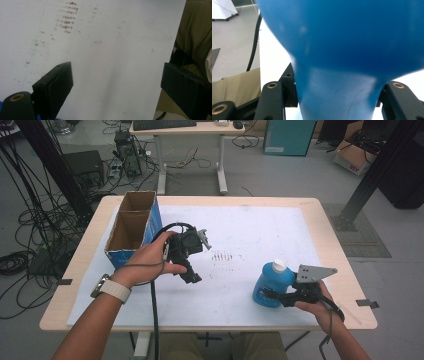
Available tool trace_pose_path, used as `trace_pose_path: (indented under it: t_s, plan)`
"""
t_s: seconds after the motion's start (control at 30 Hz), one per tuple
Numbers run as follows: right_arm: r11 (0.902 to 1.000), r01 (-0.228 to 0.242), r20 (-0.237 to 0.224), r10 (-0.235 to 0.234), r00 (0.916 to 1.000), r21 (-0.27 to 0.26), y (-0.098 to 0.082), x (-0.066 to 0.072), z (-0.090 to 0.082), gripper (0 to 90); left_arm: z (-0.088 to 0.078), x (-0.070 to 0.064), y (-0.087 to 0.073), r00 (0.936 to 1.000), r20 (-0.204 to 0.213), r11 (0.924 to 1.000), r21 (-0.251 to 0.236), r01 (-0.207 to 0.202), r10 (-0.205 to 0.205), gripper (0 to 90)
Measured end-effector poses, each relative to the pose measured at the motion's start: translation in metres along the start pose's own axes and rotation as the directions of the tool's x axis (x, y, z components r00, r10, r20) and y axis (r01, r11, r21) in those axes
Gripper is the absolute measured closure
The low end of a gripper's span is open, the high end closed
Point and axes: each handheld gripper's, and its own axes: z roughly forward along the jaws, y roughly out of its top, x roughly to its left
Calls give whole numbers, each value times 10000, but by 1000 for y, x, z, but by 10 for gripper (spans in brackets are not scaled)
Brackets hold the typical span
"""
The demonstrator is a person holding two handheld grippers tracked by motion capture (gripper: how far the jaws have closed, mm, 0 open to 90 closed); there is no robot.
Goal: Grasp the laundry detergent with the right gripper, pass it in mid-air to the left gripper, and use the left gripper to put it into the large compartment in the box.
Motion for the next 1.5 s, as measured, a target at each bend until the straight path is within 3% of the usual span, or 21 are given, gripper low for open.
trace_pose_path:
  t_s: [1.5]
  plan:
    - [9999, -96, 23, 96, 10000, -45, -1, 0, 0, 433, 0, 0, 1, 10000, 27, 10000, 56, -50, 50, 109]
